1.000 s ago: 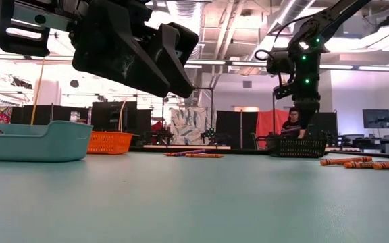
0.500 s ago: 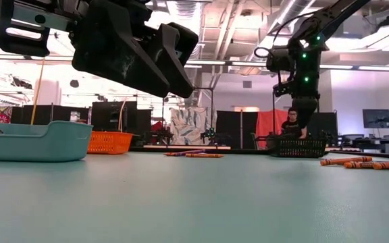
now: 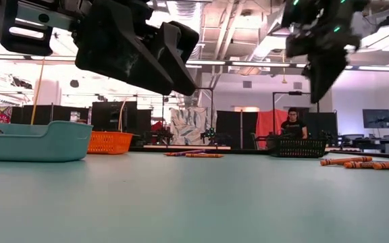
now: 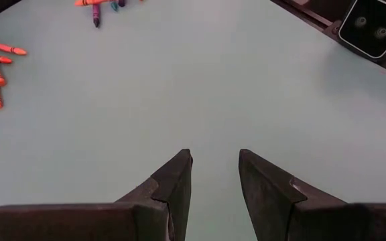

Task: Sort crayons
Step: Put the orange crayon into the orange basket

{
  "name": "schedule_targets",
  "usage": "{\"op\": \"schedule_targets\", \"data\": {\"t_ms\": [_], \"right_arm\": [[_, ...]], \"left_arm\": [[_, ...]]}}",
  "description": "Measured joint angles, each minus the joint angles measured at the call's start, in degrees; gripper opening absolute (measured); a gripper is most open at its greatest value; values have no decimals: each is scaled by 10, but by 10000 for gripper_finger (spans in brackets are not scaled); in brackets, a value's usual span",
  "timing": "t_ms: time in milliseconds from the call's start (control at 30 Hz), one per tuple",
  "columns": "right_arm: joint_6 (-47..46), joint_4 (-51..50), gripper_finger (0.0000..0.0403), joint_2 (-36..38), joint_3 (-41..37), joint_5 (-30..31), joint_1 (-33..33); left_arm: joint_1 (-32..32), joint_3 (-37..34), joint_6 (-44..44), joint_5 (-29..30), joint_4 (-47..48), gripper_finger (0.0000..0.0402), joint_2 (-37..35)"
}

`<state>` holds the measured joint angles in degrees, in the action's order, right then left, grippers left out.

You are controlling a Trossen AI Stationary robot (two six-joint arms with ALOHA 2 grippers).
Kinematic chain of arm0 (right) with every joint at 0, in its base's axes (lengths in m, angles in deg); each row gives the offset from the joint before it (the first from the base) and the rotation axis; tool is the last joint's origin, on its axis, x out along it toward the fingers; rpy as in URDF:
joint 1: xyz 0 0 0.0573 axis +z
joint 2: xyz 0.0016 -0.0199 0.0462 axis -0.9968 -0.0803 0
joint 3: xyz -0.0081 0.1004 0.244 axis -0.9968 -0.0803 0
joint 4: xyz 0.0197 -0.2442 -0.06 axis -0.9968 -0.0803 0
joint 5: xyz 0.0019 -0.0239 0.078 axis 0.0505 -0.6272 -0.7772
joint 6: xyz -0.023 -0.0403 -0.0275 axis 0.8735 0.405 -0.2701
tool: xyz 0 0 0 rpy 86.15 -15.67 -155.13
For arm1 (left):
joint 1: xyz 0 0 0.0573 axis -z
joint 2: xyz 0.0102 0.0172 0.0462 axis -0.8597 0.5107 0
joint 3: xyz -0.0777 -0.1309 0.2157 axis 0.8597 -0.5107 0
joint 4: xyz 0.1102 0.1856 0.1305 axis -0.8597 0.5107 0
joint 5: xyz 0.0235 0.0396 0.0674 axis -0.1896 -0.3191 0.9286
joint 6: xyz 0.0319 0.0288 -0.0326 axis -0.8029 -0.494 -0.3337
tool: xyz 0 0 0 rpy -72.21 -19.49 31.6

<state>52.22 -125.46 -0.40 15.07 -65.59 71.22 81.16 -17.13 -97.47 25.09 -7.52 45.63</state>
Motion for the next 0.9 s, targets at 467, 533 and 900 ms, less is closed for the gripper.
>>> {"op": "schedule_targets", "data": {"t_ms": [467,533,900], "right_arm": [[-64,118,166,-36,-77,11,175],[-64,114,166,-59,-80,11,176],[-40,113,166,-176,-81,30,167]], "left_arm": [[-1,0,3,0,-22,115,0],[-1,0,7,0,-24,115,0],[-1,0,10,0,-26,115,0]]}}
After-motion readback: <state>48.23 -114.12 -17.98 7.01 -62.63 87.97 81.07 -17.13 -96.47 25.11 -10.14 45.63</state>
